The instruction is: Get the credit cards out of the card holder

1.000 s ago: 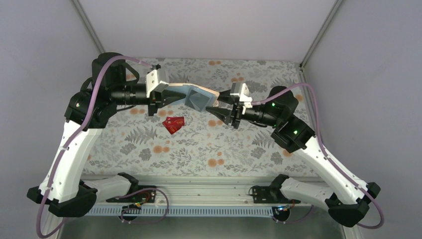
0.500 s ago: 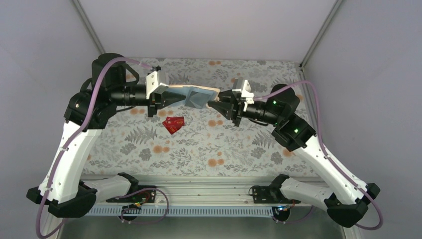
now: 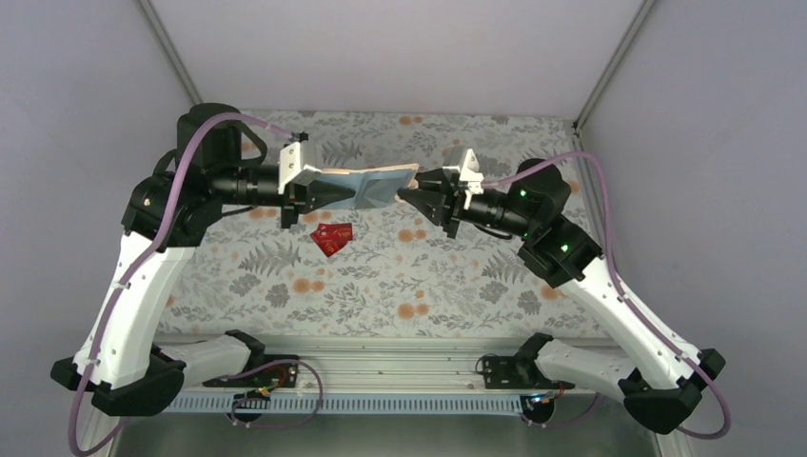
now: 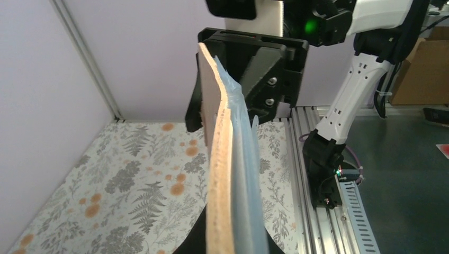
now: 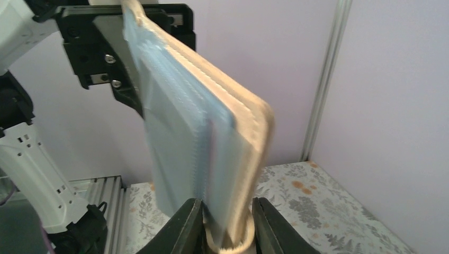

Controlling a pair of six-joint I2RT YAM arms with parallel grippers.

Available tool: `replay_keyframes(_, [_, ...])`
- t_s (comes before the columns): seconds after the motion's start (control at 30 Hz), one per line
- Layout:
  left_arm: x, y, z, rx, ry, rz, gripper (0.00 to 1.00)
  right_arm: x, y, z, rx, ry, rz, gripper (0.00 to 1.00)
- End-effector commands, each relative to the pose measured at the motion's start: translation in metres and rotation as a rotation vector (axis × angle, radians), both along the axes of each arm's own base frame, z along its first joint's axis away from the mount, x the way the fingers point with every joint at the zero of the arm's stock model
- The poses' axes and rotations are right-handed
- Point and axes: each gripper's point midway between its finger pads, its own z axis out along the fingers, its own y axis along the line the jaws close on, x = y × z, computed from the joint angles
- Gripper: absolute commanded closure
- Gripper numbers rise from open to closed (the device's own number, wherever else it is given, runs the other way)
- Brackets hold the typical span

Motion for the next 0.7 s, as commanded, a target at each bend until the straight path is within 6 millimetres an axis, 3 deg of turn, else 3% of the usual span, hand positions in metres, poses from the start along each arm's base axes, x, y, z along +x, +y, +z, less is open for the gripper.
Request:
replay_keyframes(0.0, [-0.022,0.001,0.019,-0.045,-0.057,-0.089,0.98,0.007,-0.015,0.016,0.027,-0.012,-0.071,0.74])
replay_keyframes(0.23, [-0.022,0.0,0.013,-0.037,-0.04,-0.098,0.98,-0.001,-0.011,0.018,0.03,-0.012,-0.009,0.69])
replay_keyframes(0.43, [-0.002,-0.003,0.008,-0.034,0.006,-0.017,0.98,-0.012,0.002,0.007,0.005,0.002,0.102,0.59])
replay_keyframes(0.53, [0.008,-0.005,0.004,-0.029,0.028,0.016,0.98,-0.02,0.008,0.0,-0.003,0.007,0.157,0.5])
replay_keyframes(0.67, [0.013,-0.005,0.002,-0.025,0.033,0.029,0.98,-0.022,0.011,0.001,0.009,0.013,0.164,0.47])
